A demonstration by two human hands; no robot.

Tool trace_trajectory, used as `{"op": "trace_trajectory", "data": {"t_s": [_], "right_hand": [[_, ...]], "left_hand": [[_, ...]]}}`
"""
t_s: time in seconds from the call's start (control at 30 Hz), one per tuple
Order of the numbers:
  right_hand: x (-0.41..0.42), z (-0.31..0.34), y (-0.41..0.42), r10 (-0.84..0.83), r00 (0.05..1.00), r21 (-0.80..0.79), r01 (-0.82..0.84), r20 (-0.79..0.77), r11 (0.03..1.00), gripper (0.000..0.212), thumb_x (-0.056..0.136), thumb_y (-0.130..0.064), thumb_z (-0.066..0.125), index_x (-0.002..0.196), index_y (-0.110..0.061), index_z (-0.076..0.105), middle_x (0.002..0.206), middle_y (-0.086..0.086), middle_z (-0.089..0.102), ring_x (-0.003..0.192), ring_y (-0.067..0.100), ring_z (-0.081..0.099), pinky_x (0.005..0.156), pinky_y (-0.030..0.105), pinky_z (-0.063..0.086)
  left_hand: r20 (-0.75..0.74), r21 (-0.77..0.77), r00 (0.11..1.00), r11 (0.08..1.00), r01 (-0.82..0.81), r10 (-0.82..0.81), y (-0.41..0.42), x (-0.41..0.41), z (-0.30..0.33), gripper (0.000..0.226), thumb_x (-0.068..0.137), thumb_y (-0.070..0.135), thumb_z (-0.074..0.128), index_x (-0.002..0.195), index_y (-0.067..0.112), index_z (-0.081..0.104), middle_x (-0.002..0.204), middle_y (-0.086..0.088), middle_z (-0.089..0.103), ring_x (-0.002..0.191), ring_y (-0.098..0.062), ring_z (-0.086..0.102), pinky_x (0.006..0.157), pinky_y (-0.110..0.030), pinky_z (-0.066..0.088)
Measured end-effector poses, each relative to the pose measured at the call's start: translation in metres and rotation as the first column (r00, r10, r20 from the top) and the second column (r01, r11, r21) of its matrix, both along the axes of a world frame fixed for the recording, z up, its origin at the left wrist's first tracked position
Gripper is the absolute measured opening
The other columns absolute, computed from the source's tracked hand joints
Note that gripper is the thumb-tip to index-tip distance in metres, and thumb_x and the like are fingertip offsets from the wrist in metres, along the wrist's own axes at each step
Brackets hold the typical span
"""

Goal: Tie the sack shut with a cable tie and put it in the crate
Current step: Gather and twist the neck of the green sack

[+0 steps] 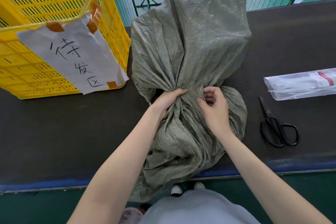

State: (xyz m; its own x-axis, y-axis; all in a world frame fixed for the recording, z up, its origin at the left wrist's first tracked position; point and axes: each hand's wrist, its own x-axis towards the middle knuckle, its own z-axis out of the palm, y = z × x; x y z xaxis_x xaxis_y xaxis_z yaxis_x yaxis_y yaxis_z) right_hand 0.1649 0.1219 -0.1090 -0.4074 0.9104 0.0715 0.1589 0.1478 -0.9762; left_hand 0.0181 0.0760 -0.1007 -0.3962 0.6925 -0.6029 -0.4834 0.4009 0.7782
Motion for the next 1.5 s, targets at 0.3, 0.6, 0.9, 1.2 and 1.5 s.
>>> {"op": "trace_trajectory", "data": {"t_s": [0.3,0.6,0.9,1.2,1.5], "right_hand": [[0.015,0.007,0.022,-0.072,0.975,0.081,0.056,0.211,0.995,0.038,0.081,-0.008,0.068,0.111,-0.017,0.047,0.111,0.006,0.052,0.105,0.022,0.051,0.095,0.043,0.043],[0.009,-0.001,0.041,0.151,0.830,-0.189,-0.056,0.537,0.980,0.090,0.079,-0.047,0.069,0.144,-0.012,0.018,0.142,0.013,0.045,0.129,0.035,0.043,0.107,0.053,0.030],[0.013,0.001,0.029,0.027,0.941,-0.123,0.016,0.338,0.992,0.027,0.081,-0.022,0.072,0.099,-0.011,0.056,0.101,0.008,0.060,0.097,0.025,0.056,0.069,0.029,0.037],[0.017,0.008,0.001,-0.067,0.927,0.104,0.030,0.369,0.994,0.010,0.084,-0.023,0.068,0.088,-0.019,0.059,0.078,-0.006,0.060,0.080,0.015,0.050,0.088,0.033,0.029],[0.024,0.001,-0.010,0.058,0.995,-0.098,-0.049,0.085,0.994,0.013,0.080,-0.015,0.071,0.082,-0.022,0.060,0.084,-0.002,0.065,0.087,0.018,0.061,0.087,0.042,0.050]], "left_hand": [[-0.020,-0.005,0.999,0.999,-0.044,0.044,0.004,-0.002,0.019,0.033,0.088,0.016,0.064,0.118,0.003,0.061,0.088,-0.011,0.070,0.073,-0.020,0.068,0.066,-0.027,0.056],[-0.080,-0.114,0.991,0.988,0.102,-0.111,0.002,-0.008,0.022,0.046,0.079,0.027,0.077,0.117,0.005,0.064,0.102,-0.011,0.071,0.091,-0.024,0.069,0.084,-0.035,0.055],[-0.034,0.044,0.999,0.999,-0.029,0.031,0.003,-0.002,0.015,0.032,0.089,0.005,0.063,0.121,-0.001,0.060,0.101,-0.012,0.068,0.081,-0.020,0.066,0.069,-0.026,0.057],[-0.112,-0.073,0.981,0.986,0.148,-0.156,0.004,-0.008,0.012,0.062,0.073,0.048,0.076,0.120,0.011,0.062,0.111,-0.007,0.072,0.103,-0.023,0.068,0.099,-0.039,0.049],[-0.045,-0.183,0.983,0.968,0.170,-0.181,0.013,0.000,0.015,0.022,0.089,0.021,0.066,0.103,0.004,0.065,0.085,-0.010,0.070,0.071,-0.021,0.068,0.061,-0.028,0.055]]}}
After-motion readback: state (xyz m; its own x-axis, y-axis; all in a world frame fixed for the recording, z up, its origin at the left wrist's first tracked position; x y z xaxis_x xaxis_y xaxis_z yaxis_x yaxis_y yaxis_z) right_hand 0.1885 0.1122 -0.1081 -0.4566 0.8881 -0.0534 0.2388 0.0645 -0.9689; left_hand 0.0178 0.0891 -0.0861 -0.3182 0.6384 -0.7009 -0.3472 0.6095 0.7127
